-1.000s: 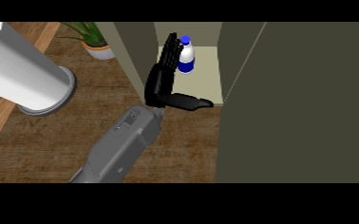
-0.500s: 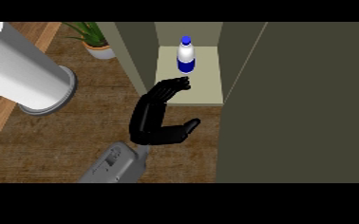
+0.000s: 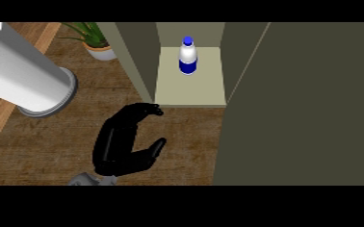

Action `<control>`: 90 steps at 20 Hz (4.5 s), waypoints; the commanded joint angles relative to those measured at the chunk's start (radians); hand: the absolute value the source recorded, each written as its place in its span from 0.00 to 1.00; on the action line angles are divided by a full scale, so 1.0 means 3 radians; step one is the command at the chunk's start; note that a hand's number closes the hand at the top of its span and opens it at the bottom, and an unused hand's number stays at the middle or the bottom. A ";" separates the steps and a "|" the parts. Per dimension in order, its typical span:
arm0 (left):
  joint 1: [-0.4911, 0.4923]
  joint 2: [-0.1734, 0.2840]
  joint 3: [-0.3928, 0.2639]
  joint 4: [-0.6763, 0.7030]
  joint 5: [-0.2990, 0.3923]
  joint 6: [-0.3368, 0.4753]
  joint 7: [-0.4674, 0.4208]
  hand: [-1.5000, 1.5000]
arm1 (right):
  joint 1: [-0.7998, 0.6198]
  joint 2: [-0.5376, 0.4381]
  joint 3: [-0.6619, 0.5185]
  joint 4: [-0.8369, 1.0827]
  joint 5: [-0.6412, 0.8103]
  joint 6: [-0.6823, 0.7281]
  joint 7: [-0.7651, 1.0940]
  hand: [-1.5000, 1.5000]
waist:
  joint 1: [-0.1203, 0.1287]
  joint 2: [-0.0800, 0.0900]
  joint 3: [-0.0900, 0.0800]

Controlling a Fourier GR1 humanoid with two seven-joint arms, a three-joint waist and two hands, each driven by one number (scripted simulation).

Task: Pick up the bottled water, place it into the cabinet and close the cabinet

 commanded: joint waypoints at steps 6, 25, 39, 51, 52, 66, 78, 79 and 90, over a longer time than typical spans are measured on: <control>0.0706 0.0479 0.0348 -0.0667 0.0284 -0.0175 -0.0045 0.00 | 0.0060 -0.0278 0.0507 -0.0730 0.0596 0.0125 0.0220 1.00 | -0.0019 -0.0009 -0.0009; 0.1478 0.1154 0.1060 -0.1024 0.0954 -0.0920 -0.0045 0.00 | -0.0610 -0.0231 0.1680 -0.0377 0.0367 -0.0162 0.0734 1.00 | 0.0224 0.0019 -0.0040; 0.1570 0.1458 0.1290 -0.1023 0.1157 -0.1440 -0.0005 0.00 | -0.1240 -0.0201 0.1567 -0.0087 0.0086 -0.0187 0.1009 1.00 | 0.0610 0.0136 -0.0053; 0.1436 0.1535 0.1360 -0.0939 0.1220 -0.1573 0.0043 0.00 | -0.1876 -0.0541 0.1221 -0.0129 0.0197 0.0086 0.1131 1.00 | 0.0797 0.0156 -0.0097; 0.1444 0.1599 0.1409 -0.0933 0.1236 -0.1575 0.0080 0.00 | -0.1911 -0.0531 0.1238 -0.0107 0.0191 0.0074 0.1172 1.00 | 0.0780 0.0141 -0.0087; 0.1414 0.1627 0.1471 -0.0894 0.1284 -0.1681 0.0068 0.00 | -0.2284 -0.0486 0.1122 -0.0011 0.0024 0.0046 0.1317 1.00 | 0.0767 0.0153 -0.0099; 0.1330 0.1695 0.1514 -0.0876 0.1306 -0.1802 0.0089 0.00 | -0.2177 -0.0379 0.1212 0.0225 -0.0425 0.0113 0.1268 1.00 | 0.0939 0.0321 -0.0085; 0.1353 0.1679 0.1500 -0.0870 0.1316 -0.1800 0.0090 0.00 | -0.2171 -0.0335 0.1187 0.0232 -0.0464 0.0073 0.1261 1.00 | 0.0946 0.0318 -0.0082; 0.1313 0.1681 0.1522 -0.0819 0.1354 -0.1855 0.0100 0.00 | -0.2665 -0.0150 0.0751 0.0474 -0.0381 -0.0153 0.1634 1.00 | 0.0907 0.0263 -0.0077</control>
